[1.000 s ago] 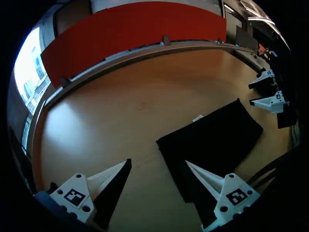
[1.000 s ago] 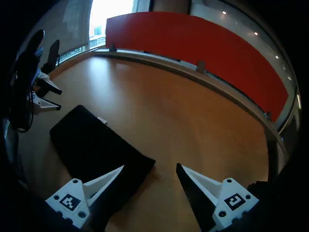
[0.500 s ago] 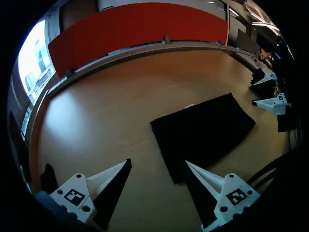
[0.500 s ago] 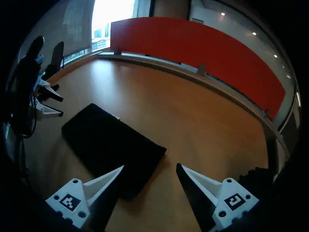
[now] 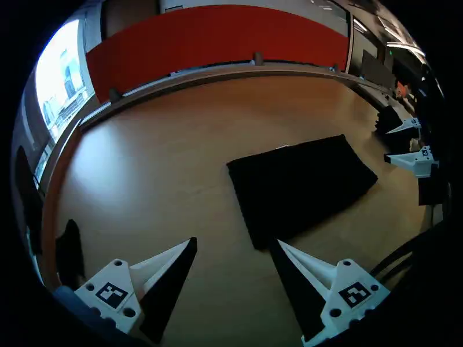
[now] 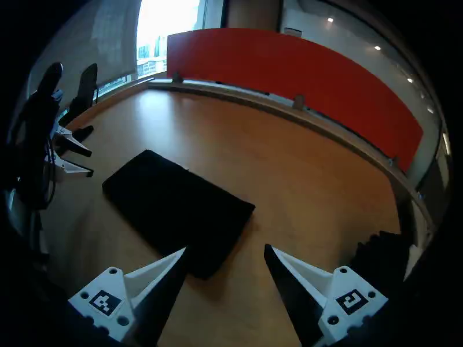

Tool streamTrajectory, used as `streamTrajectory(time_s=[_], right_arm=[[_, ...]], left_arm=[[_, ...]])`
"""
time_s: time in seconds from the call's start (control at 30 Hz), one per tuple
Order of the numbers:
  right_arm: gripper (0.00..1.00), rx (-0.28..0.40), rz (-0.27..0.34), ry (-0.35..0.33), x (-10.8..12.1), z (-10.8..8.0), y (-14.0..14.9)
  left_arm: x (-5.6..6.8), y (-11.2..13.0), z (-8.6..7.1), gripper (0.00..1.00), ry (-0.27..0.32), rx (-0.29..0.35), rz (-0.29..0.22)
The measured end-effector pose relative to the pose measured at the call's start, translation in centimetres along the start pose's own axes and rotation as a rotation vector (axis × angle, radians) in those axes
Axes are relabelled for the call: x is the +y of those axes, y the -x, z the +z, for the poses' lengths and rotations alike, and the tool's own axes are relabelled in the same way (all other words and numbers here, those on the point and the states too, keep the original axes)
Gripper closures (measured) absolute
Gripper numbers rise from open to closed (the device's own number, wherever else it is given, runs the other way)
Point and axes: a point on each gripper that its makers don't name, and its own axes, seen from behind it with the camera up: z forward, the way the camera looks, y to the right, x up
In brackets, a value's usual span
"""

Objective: Fold towel

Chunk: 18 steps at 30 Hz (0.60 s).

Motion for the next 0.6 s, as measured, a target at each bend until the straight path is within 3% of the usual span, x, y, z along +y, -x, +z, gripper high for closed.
streamTrajectory(time_s=[0.6], right_arm=[[0.05, -0.003, -0.050, -0.052, -1.3, 0.9, 0.5]], left_arm=[[-1.3, 1.9, -2.1, 0.08, -0.052, 0.035, -0.054]])
